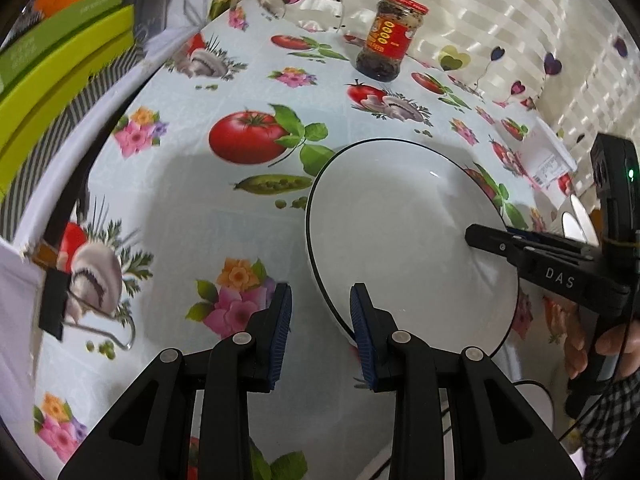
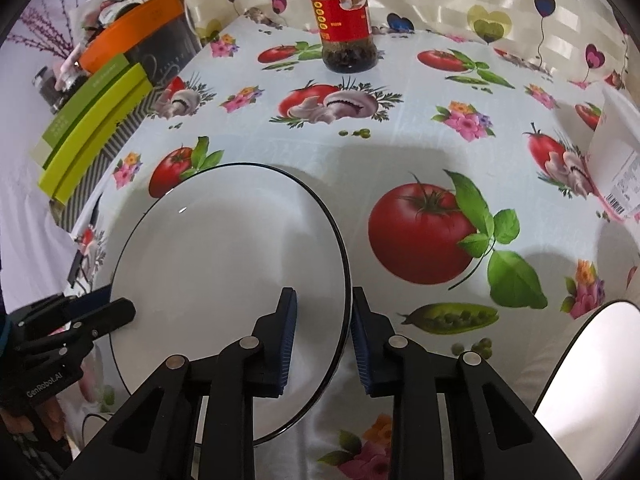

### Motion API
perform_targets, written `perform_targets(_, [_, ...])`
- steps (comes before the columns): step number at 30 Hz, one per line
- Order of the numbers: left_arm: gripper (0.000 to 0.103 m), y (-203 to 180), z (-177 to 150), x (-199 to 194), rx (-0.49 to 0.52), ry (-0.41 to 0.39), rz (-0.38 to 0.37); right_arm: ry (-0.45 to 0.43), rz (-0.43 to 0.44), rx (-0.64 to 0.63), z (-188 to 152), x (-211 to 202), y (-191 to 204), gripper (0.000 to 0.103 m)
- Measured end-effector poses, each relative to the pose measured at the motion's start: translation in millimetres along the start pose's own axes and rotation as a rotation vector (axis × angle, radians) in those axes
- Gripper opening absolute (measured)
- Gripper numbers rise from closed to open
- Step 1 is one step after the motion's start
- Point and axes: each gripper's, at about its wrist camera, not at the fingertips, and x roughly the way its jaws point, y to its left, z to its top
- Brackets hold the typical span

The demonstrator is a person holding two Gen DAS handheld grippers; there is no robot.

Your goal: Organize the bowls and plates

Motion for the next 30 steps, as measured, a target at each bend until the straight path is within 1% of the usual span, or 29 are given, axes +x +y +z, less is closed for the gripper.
perform_targets(1, [0.031,3,-1,1,-0.020,0.004,-0.018,0.002,0.004,0.005,0,0,0,0.026])
perform_targets(3, [0.032,6,-2,2,-0.052,0.012,-0.042,0.025,0.027,0.024,0,2,-1,0.034])
perform_targets(4, [0.032,7,-3,2,-0.064,0.013,-0.044,0.038,0.041,0.035,1,2,-1,0.034])
perform_targets(5, [0.032,6,-4,2,-0.068,0.014,-0.042,0.045,0.036,0.032,1,1,1,0.035])
perform_targets(7, [0.032,4,-4,1,-0.061,0.014,-0.035,0.042,0.018,0.008,1,0,4,0.035])
perform_targets(10, [0.032,3,-5,1,-0.056,0.020,-0.032,0.033,0.020,0.020,0,-1,2,0.035])
perform_targets(14, [0.032,4,-5,3,-0.067,0.028,-0.054,0.021,0.015,0.017,0,-2,1,0.032])
perform_targets(17, [0.032,6,-6,6,-0.090,0.033,-0.086,0.012,0.024,0.049,-1,-3,-6,0.024])
perform_targets(18, [0.032,5,-5,7,-0.088,0.034,-0.084,0.009,0.027,0.059,-1,-3,-8,0.022])
perform_targets(21, [0.032,-2,-5,8,-0.069,0.035,-0.081,0.001,0.030,0.068,-1,-3,-8,0.021])
perform_targets(24, [0.032,-8,-5,9,-0.051,0.030,-0.040,-0.005,0.028,0.074,-1,-3,-7,0.021])
perform_targets(28, [0.031,-5,-4,9,-0.055,0.033,-0.050,-0.008,0.032,0.080,-1,-4,-8,0.020])
perform_targets(30, [0.031,-5,-3,8,-0.054,0.033,-0.042,-0.008,0.031,0.082,-1,-5,-7,0.019])
